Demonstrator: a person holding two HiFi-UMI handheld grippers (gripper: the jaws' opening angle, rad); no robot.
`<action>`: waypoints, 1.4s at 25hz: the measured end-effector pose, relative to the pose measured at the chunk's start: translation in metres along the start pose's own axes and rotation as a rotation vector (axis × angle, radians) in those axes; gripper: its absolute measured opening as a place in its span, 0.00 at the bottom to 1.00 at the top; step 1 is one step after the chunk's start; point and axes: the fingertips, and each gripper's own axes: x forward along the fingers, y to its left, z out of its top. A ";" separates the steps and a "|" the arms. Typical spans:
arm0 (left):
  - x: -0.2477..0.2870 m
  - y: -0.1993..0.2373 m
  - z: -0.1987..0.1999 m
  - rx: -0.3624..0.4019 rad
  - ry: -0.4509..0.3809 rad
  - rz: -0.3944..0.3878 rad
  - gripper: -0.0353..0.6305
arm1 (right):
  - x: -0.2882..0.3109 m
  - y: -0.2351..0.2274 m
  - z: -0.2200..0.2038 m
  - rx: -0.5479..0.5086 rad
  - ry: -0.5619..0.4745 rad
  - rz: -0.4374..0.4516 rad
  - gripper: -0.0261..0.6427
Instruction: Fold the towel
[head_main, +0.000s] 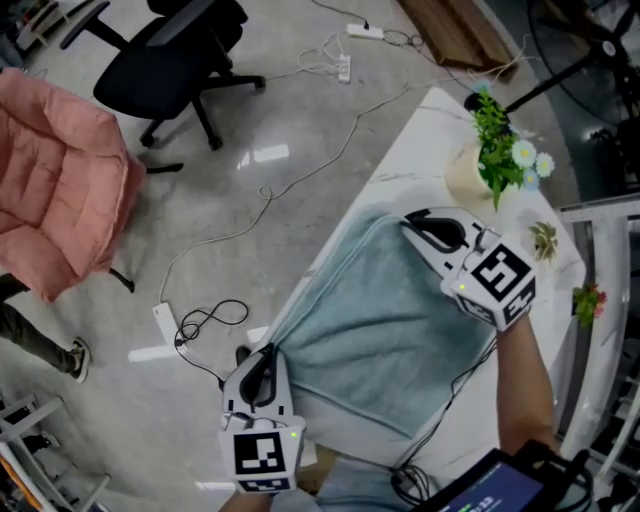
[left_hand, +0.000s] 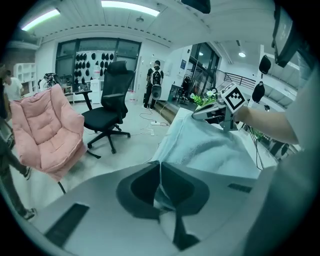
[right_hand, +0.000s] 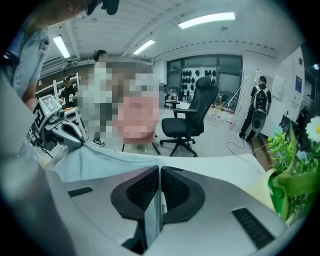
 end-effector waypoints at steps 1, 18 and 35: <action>-0.002 0.000 0.001 -0.005 -0.007 0.000 0.08 | -0.002 0.001 0.006 -0.015 -0.019 -0.009 0.09; -0.022 0.005 0.006 -0.041 -0.058 0.020 0.08 | -0.014 0.014 0.047 -0.106 -0.183 -0.073 0.09; -0.027 0.003 0.003 -0.049 -0.062 0.029 0.08 | -0.021 0.020 0.049 -0.129 -0.226 -0.112 0.10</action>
